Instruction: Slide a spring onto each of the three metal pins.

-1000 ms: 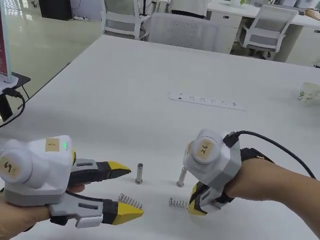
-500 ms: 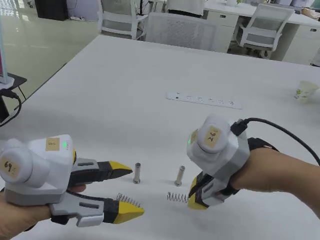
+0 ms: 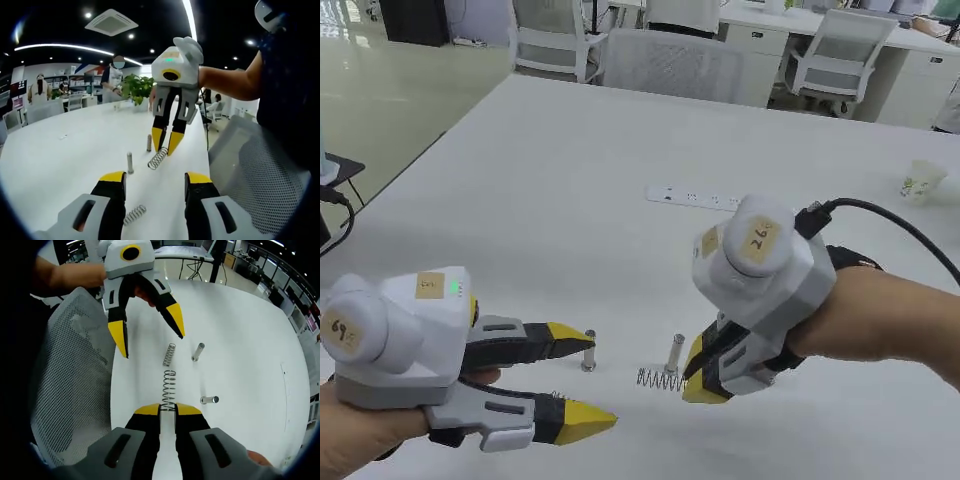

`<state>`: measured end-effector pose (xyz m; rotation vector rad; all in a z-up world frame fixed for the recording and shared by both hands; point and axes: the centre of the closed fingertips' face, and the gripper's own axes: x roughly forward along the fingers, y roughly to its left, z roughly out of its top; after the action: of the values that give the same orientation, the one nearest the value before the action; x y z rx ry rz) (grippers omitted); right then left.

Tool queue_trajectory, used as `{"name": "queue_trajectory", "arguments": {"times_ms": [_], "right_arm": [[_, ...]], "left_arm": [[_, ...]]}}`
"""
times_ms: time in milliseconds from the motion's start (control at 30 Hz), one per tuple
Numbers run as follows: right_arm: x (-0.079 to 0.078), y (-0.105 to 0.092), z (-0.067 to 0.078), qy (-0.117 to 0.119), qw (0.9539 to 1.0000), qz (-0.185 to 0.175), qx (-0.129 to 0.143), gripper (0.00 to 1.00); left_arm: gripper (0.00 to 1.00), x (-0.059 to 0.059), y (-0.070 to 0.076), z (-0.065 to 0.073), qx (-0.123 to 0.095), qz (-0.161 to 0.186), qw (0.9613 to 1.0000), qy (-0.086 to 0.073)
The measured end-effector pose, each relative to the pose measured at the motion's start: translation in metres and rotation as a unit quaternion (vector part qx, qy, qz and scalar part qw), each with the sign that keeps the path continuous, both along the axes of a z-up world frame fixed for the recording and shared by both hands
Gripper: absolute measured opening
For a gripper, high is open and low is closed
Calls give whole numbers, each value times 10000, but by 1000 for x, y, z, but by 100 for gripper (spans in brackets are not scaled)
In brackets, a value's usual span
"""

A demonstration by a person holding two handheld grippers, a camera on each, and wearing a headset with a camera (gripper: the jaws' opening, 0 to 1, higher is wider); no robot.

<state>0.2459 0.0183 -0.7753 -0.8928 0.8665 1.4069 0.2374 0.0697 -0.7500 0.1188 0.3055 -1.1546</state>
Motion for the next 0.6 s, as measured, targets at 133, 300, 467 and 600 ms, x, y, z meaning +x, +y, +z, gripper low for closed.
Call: {"name": "queue_trajectory", "arguments": {"times_ms": [133,300,467,600], "right_arm": [[-4,3,6,-22,9999,125,33,8],[-8,6,12,-51,9996,270,54,8],[-12,9,16,-84,9991,410,59,8],[-14,10,19,-106,9986,513,64,8]], "left_arm": [[39,-2,-5,2,-4,-84,10000,-24],[38,-6,-11,4,-1,-217,9997,-56],[35,-8,-17,8,-43,-316,9994,-94],[33,-10,-20,10,-61,-393,9991,-121]]}}
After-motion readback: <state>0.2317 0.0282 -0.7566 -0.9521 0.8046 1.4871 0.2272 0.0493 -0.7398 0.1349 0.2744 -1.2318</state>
